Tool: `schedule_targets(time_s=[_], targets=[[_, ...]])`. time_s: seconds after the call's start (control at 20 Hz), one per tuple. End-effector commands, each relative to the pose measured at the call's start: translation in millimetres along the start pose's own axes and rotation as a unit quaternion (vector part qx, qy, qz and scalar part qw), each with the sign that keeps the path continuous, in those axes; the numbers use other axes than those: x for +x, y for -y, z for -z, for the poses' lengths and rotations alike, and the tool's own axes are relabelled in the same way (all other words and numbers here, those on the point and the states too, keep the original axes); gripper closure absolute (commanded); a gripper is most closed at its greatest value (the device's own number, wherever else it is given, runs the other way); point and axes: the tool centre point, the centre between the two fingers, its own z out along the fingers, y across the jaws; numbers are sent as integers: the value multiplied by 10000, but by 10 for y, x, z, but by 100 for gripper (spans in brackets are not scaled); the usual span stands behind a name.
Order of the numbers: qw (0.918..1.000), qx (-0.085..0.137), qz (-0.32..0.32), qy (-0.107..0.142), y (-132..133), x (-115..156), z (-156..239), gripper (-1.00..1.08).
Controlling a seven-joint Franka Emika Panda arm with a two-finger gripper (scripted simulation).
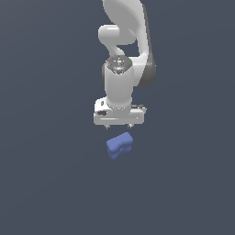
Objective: Pick up the object and move it to a goal position.
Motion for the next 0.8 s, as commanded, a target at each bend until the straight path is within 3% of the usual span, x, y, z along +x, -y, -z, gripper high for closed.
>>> schedule_targets(time_s=[0.0, 0.45, 0.75], targets=[[10000, 0, 0, 0, 0, 0, 0, -92], [9997, -87, 60, -228, 74, 150, 157, -92], [9997, -82, 11, -216, 70, 148, 148, -92]])
